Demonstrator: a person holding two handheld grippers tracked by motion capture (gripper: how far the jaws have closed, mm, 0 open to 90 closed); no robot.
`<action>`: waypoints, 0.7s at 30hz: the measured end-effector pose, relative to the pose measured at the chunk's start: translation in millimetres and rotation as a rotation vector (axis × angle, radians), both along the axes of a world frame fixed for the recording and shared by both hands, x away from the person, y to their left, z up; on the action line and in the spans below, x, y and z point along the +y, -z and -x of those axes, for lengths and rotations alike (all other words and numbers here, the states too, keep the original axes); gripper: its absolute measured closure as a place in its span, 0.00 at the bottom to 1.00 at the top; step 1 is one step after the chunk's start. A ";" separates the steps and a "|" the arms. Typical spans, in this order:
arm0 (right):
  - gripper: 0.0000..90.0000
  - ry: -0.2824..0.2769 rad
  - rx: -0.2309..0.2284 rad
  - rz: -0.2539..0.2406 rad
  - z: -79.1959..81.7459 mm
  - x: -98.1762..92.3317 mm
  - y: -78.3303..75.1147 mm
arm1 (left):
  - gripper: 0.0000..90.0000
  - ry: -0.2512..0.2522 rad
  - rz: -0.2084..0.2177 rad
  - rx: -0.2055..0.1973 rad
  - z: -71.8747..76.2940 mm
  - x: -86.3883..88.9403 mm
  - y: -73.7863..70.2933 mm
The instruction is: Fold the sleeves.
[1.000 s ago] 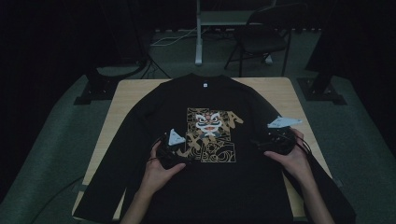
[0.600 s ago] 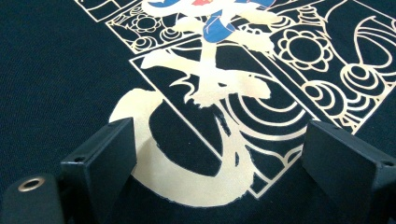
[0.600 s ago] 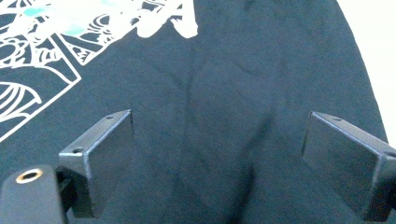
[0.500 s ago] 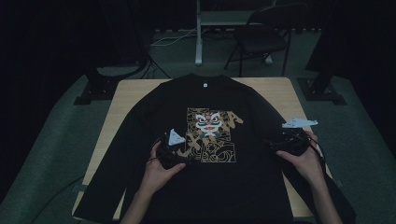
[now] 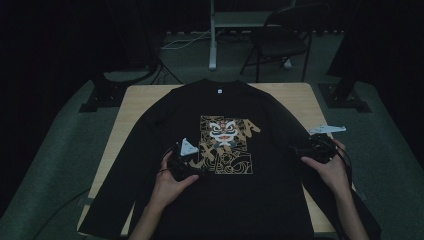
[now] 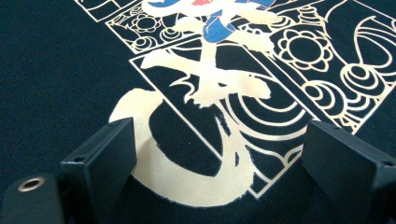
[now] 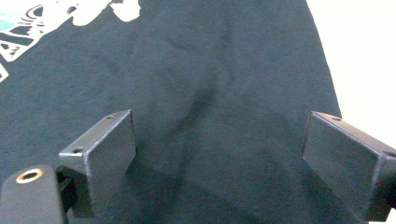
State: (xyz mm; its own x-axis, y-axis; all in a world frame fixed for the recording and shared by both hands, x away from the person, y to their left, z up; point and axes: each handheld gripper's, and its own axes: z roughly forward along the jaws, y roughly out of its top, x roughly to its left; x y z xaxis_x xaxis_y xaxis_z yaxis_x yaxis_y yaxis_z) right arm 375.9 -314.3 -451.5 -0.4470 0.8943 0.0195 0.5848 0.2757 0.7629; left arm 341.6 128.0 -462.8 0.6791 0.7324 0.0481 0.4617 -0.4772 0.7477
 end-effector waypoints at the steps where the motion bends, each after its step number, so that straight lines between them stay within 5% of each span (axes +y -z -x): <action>1: 0.10 0.000 0.000 0.000 0.0 0.0 0.0 | 0.13 0.000 0.000 0.000 0.0 0.0 0.0; 6: 0.10 0.028 0.003 0.023 -4.2 -4.8 4.8 | 0.13 0.000 0.000 0.000 0.0 0.0 0.0; 15: 0.11 0.077 -0.013 -0.030 -6.1 -21.1 1.2 | 0.13 0.000 -0.001 -0.001 0.0 0.0 0.0; 21: 0.15 0.114 0.006 -0.002 -8.4 -26.9 3.9 | 0.13 0.000 -0.001 0.000 0.0 -0.1 0.0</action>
State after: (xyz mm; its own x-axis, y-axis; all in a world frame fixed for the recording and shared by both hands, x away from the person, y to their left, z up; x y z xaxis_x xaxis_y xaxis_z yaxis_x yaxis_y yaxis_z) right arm 384.3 -341.3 -455.5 -0.3422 0.9393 0.0240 0.6170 0.2054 0.7597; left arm 341.5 127.9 -462.8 0.6791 0.7324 0.0492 0.4614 -0.4780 0.7474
